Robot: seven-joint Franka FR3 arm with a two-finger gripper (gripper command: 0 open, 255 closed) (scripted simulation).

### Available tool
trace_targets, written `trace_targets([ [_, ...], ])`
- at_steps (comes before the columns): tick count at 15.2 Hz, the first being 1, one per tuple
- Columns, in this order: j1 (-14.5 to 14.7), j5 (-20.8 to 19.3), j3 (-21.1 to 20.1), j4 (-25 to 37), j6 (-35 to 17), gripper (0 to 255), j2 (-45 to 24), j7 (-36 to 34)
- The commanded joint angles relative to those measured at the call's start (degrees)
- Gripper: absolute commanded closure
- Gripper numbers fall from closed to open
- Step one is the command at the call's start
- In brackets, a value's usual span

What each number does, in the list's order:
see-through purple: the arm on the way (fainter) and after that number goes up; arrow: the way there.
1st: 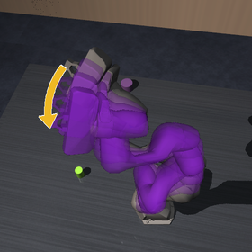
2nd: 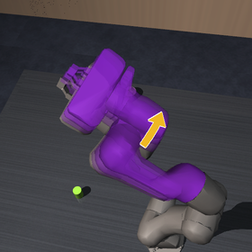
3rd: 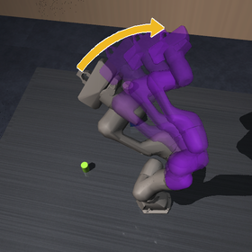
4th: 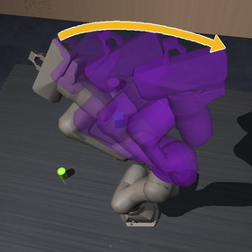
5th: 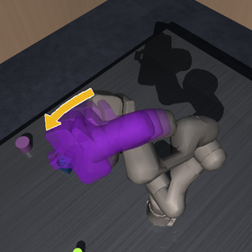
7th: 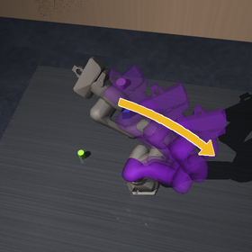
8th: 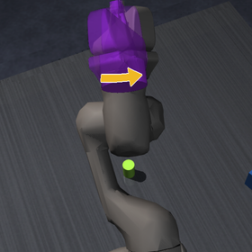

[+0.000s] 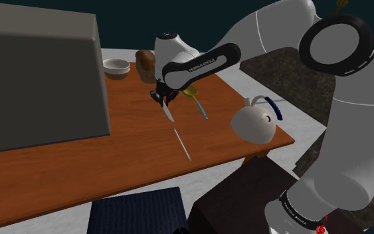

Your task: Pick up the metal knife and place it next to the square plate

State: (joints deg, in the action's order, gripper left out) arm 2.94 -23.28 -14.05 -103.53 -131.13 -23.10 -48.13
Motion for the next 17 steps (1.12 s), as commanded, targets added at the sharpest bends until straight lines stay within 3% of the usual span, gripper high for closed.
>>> trace_targets([
  [1, -0.17, -0.13, 0.33, -0.40, -0.03, 255, -0.61, -0.10],
  [17, -0.81, 3.51, -1.13, 4.02, 9.47, 255, 5.06, 3.70],
])
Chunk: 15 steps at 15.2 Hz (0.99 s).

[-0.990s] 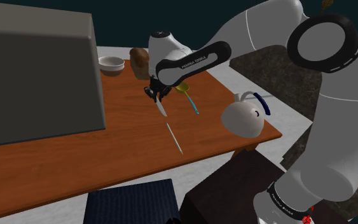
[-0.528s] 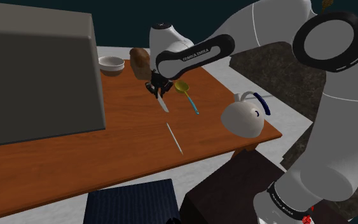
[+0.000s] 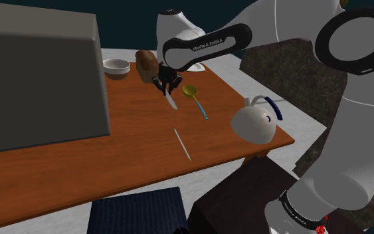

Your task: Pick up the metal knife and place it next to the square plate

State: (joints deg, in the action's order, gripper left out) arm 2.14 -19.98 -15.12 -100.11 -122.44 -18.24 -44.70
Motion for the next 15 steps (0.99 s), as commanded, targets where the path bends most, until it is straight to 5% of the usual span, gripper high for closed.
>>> trace_targets([
  [1, -0.03, 0.40, -0.12, 1.02, 1.42, 255, 0.45, 0.50],
  [15, -10.08, 3.57, 4.19, 3.54, -0.58, 255, -0.58, 16.21],
])
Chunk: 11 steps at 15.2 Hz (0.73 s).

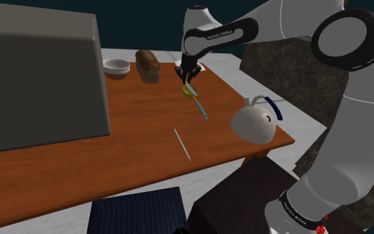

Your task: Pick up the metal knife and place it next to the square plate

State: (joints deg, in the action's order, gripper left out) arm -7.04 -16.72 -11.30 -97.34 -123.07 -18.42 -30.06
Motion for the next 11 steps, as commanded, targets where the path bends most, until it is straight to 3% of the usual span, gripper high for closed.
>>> trace_targets([
  [1, -1.69, 0.54, 0.70, 1.38, -0.02, 255, -0.85, 2.83],
  [11, -9.30, 3.00, 3.50, 12.09, 1.29, 255, -8.14, 15.23],
])
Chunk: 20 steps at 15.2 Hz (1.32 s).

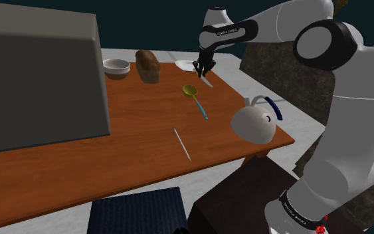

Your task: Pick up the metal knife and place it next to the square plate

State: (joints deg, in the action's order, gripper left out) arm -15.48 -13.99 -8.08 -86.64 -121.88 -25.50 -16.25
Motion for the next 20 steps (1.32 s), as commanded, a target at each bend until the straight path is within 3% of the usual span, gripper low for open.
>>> trace_targets([
  [1, -1.59, 0.52, 0.50, 2.98, 0.47, 255, -2.10, 2.62],
  [6, -5.06, 1.71, 1.40, 12.85, 3.28, 255, -8.38, 8.46],
  [10, -7.54, 2.61, 1.96, 24.21, 7.18, 255, -15.30, 13.02],
  [13, -9.04, 3.23, 2.35, 37.30, 12.22, 255, -22.96, 16.54],
  [15, -9.32, 3.65, 2.74, 53.57, 19.05, 255, -32.12, 19.14],
  [20, -9.97, 3.42, 2.58, 43.73, 12.61, 255, -28.81, 18.22],
])
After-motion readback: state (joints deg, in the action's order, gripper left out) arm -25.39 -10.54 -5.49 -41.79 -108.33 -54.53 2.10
